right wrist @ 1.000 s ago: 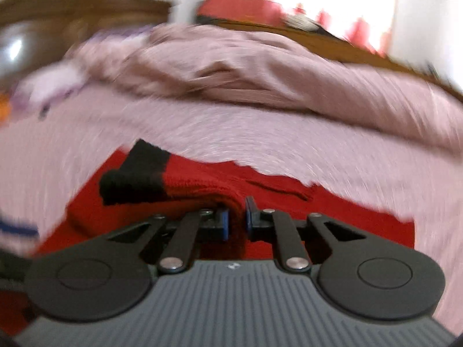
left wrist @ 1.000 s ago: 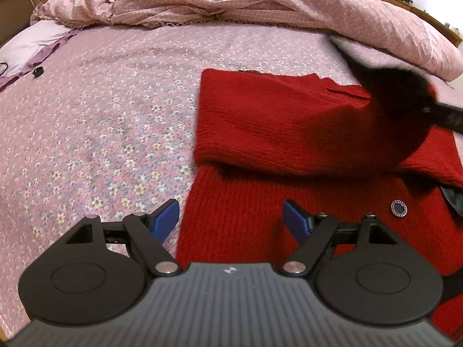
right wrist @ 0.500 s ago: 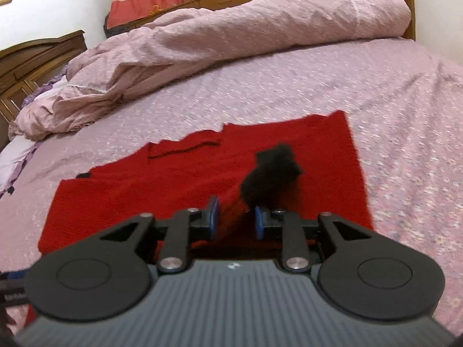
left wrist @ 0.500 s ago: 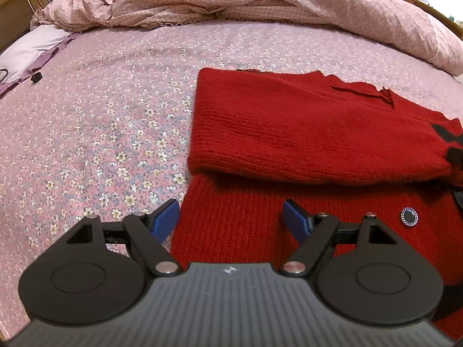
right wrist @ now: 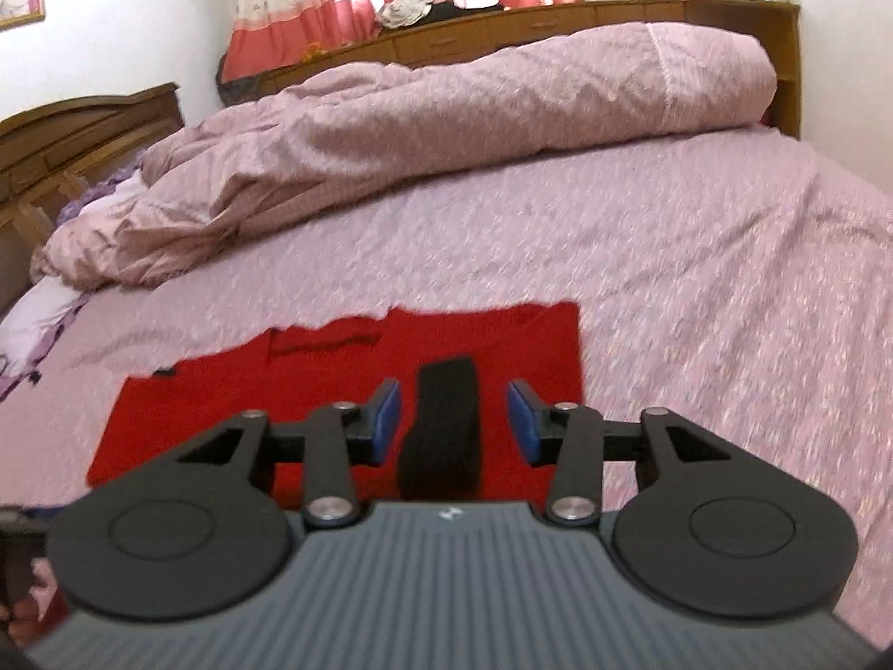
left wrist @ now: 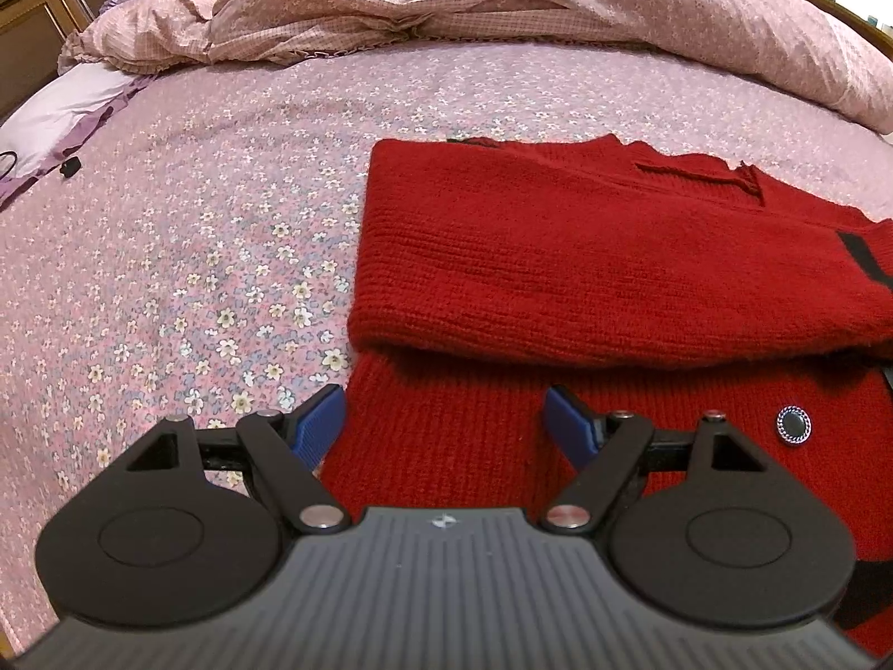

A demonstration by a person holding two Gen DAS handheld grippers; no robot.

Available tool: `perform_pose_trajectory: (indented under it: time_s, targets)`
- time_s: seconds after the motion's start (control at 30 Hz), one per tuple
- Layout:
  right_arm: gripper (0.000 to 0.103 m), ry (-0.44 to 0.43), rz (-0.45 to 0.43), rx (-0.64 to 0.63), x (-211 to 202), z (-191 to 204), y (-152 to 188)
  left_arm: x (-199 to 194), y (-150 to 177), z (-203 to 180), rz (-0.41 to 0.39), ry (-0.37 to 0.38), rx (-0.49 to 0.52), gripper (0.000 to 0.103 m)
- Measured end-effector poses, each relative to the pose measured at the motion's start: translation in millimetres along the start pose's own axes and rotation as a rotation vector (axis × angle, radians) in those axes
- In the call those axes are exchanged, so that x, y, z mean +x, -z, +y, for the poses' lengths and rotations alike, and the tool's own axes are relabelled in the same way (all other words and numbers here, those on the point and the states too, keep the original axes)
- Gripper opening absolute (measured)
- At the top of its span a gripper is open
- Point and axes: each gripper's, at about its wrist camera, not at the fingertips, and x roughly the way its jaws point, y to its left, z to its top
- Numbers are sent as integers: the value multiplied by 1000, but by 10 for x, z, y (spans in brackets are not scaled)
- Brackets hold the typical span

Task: Fold small clothes
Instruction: 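Grasp the black cuff of the folded sleeve with the right tool, then pull the cuff down along the body toward the hem, open right tool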

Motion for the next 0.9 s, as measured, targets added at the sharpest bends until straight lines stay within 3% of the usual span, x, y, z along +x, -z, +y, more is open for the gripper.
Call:
perform_pose_trajectory:
  time_s: [0.43, 0.57, 0.67, 0.73, 0.77, 0.9]
  targets:
    - [47, -71, 168, -20, 829, 54, 137, -61, -43, -197, -17, 53, 57, 82]
    - [47, -156, 177, 85, 905, -4, 133, -21, -26, -212, -7, 56, 53, 82]
    - [46, -162, 173, 129, 937, -40, 144, 4, -9, -214, -4, 41, 60, 82]
    - [33, -169, 160, 132, 919, -24, 146, 12, -6, -210, -3, 41, 56, 82]
    - [17, -182, 143, 124, 883, -7, 137, 15, -13, -205, -4, 42, 56, 82]
    - [14, -181, 13, 38, 616, 122, -31, 49, -52, -196, -10, 39, 70, 82]
